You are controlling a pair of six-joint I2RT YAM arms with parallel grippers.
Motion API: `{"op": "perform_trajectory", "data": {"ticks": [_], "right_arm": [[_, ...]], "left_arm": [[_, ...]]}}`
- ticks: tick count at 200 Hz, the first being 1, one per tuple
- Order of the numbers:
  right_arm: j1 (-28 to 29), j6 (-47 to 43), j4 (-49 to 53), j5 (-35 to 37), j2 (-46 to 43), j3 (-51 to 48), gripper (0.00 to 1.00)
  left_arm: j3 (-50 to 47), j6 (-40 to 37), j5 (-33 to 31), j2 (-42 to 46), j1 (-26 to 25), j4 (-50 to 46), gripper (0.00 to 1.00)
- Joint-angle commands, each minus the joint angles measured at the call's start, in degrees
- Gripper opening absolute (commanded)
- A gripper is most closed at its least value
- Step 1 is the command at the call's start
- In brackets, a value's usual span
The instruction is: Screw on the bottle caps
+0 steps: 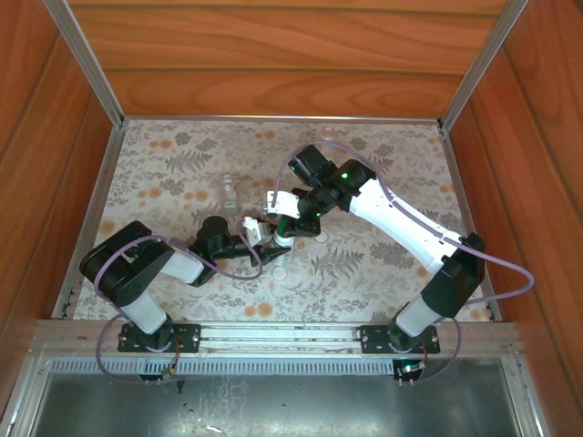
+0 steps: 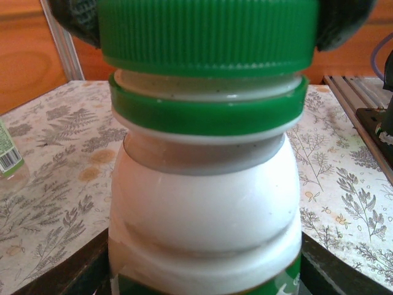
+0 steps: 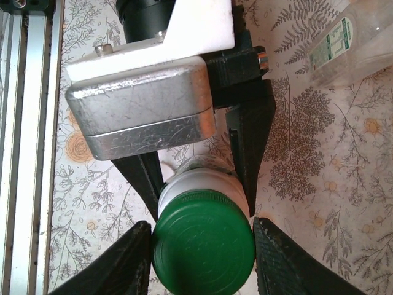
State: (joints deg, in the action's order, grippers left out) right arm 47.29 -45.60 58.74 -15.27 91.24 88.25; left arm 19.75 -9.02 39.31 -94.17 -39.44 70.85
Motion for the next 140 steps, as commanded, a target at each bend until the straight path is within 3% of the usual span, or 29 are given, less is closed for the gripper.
{"op": "perform_trajectory", "data": {"ticks": [1,38,65,93,107,140], "right_arm": [[0.35,-1.21,1.29,-1.26,0.77,1.34,0.44],[0.42,0.92,1.25,-0.61,1.13,1.28,0.41],[0.44,8.16,-0.86,1.89,1.31,0.81,0.35],[0.44,23.44,-7.35,10.41,0.32,-1.72,0.33],[0.50,33.42,-10.29,15.51,-0.19,-3.05,0.26],[0.96,59.44,-8.55,21.17,0.77,-1.42,0.24]], "left_arm": [[-0.32,-0.98,0.60,0.39,0.27,-1.33,0.58],[-0.19,-0.96,-1.76,1.13,0.32,-1.42,0.58],[0.98,-1.15,-6.70,1.96,0.23,-1.42,0.58],[2.74,-2.48,-12.74,3.02,0.23,-1.76,0.58],[3.75,-3.63,-14.68,3.39,0.15,-2.28,0.58],[5.30,-6.83,-17.44,3.49,0.04,-3.61,0.58]]}}
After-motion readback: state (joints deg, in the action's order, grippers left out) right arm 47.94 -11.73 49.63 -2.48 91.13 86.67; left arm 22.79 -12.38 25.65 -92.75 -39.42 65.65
